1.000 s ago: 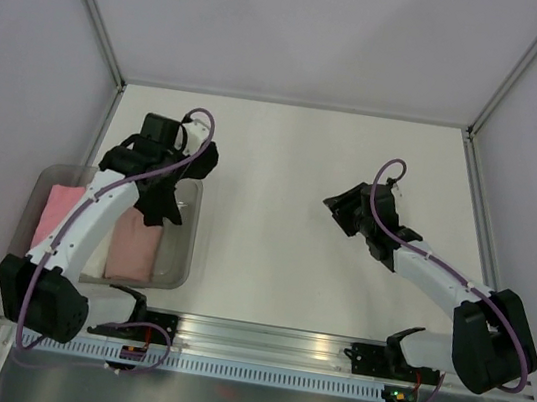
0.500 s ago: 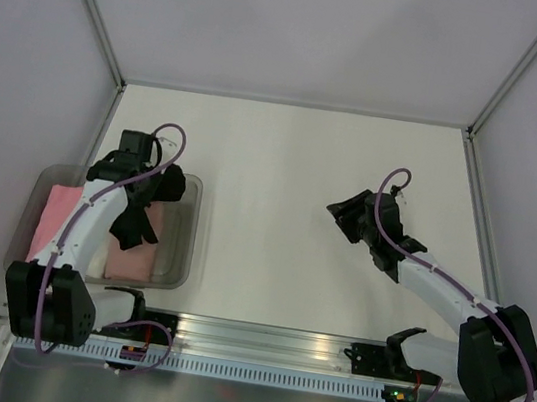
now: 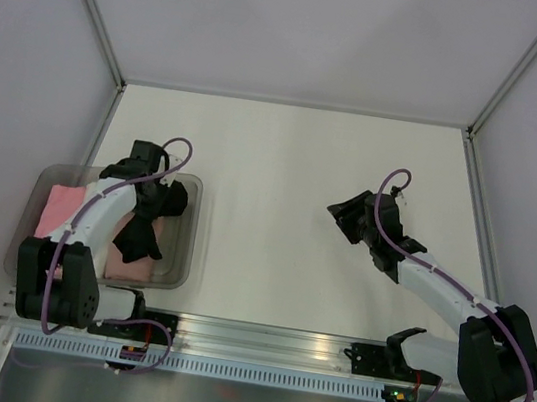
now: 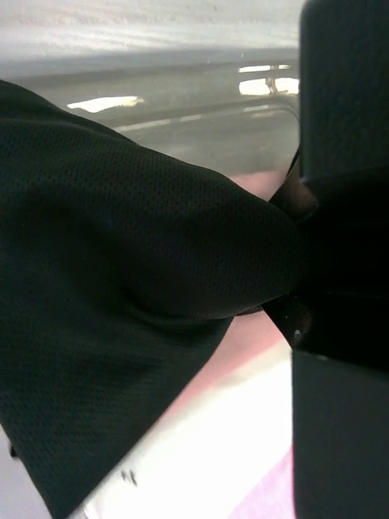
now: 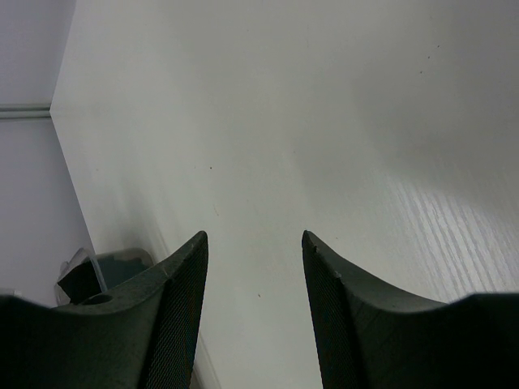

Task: Roll the t-shirts
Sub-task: Place the rolled tshirt into the container

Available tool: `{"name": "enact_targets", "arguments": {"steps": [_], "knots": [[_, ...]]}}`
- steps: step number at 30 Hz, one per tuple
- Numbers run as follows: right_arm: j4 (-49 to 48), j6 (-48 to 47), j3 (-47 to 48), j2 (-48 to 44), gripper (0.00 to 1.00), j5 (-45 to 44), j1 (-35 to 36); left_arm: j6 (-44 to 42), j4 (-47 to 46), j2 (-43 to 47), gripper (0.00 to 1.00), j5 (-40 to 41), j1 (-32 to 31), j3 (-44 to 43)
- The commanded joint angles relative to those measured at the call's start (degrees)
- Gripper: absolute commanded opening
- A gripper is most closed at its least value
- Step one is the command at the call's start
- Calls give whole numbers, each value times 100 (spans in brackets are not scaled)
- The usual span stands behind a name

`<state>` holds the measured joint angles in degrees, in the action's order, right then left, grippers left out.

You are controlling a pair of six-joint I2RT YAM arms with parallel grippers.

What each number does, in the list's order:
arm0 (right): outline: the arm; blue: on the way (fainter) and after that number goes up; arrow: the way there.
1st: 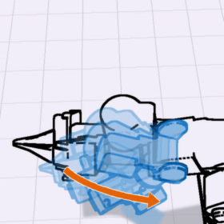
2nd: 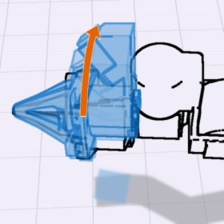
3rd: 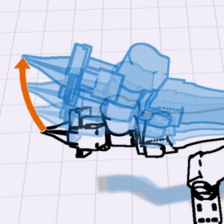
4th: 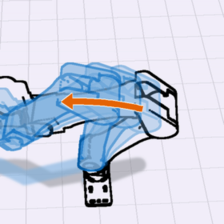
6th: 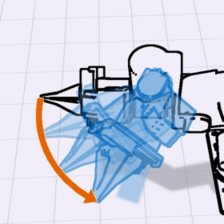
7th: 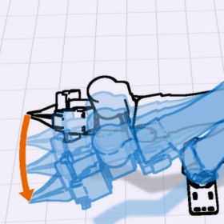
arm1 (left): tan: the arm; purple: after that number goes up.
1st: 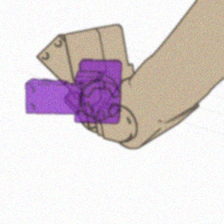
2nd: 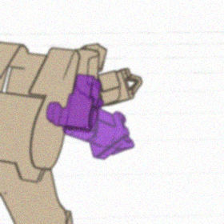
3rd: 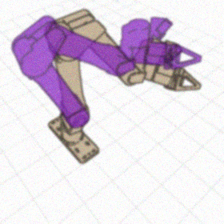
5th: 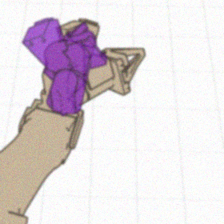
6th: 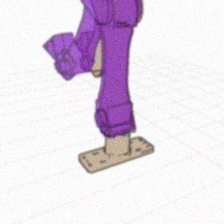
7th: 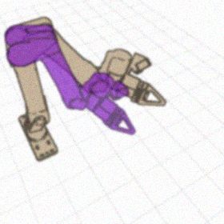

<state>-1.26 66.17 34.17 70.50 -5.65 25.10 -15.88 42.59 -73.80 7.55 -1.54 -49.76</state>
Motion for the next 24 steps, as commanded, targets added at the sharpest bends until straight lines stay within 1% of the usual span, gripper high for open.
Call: {"name": "enact_targets", "arguments": {"steps": [1, 5, 7, 12, 15, 16, 19, 21, 22, 24], "knots": [[-6, 27, 28, -63, 57, -138, -23, 471, -260, -38, 12, -367, -162, -280], [3, 71, -25, -107, 57, -217, -14, 586, -295, -3, 16, -509, -557, -122], [11, 63, -25, -107, 57, -226, -23, 752, -304, -55, 18, -622, -602, -157], [29, 27, 37, -28, 57, -226, -14, 806, -277, -301, 24, -711, -716, -262], [20, 27, 46, -27, 57, -270, -23, 867, -251, -433, 31, -729, -795, -333], [20, 27, 46, -27, 57, -287, -23, 911, -242, -460, 37, -912, -830, -376], [38, 27, 37, -36, 57, -323, -23, 1078, -172, -521, 46, -1220, -953, -490], [55, 27, 37, -54, 57, -349, -23, 1148, -84, -556, 48, -1195, -1059, -500], [64, 27, 37, -63, 57, -358, -14, 1192, -49, -557, 52, -1169, -1059, -535], [82, 27, 45, -98, 57, -384, -23, 1289, 118, -557, 54, -1281, -1059, -552]]}}
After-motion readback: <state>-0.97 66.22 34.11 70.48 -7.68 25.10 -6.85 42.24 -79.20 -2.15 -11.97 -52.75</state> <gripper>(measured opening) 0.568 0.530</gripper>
